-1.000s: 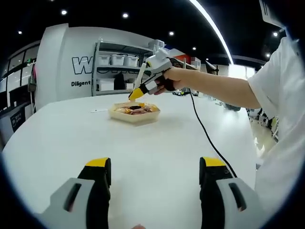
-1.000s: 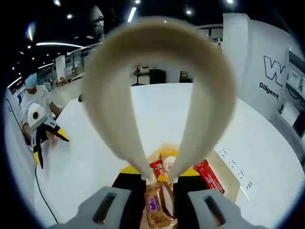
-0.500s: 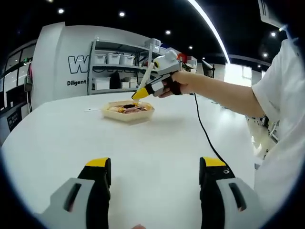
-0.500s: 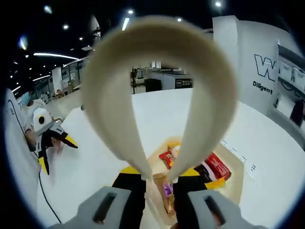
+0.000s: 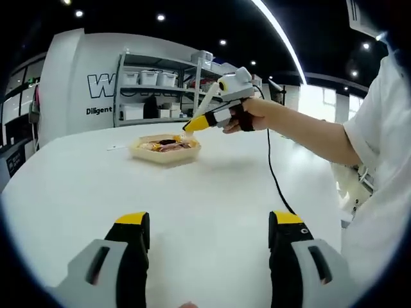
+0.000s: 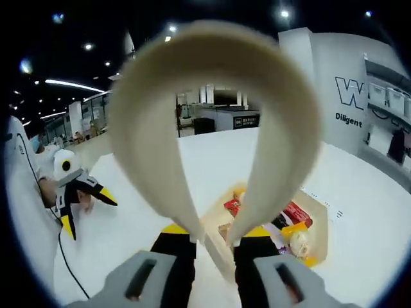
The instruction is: Place the target food into the container with the food tongs after gripping and lifting it, then release it inside without dropping or visibly crushing the food.
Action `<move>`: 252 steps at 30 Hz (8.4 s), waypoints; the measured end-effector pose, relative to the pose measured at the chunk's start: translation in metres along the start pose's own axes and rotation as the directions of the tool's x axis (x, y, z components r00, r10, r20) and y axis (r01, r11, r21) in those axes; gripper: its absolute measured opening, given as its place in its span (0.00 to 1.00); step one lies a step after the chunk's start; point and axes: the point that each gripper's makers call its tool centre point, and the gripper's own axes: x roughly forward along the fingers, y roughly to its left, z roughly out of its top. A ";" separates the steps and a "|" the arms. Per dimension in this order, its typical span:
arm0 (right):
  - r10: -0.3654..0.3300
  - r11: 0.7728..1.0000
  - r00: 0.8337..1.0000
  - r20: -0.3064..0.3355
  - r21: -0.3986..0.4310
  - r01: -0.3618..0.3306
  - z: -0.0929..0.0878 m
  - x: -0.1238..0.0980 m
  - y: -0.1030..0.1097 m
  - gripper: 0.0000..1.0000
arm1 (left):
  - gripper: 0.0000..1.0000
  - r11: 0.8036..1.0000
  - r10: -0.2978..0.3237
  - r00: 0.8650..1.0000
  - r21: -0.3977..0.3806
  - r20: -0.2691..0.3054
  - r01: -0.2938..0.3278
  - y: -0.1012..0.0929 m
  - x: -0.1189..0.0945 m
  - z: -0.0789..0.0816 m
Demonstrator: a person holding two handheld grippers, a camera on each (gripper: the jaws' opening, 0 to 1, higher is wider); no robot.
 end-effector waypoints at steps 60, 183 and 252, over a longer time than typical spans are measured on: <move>-0.106 0.994 0.979 0.175 -0.011 0.110 0.001 -0.148 0.148 0.18 | 0.74 0.993 -0.085 0.995 0.087 0.046 0.081 -0.046 -0.015 0.017; 0.375 0.793 0.652 0.659 0.136 -0.594 0.028 -0.059 0.183 0.25 | 0.02 0.781 -0.487 0.767 -0.184 0.418 0.597 -0.067 -0.004 0.099; 0.455 0.812 0.706 0.542 0.072 -0.579 0.006 -0.065 0.193 0.19 | 0.06 0.747 -0.523 0.748 -0.204 0.408 0.633 -0.069 -0.015 0.090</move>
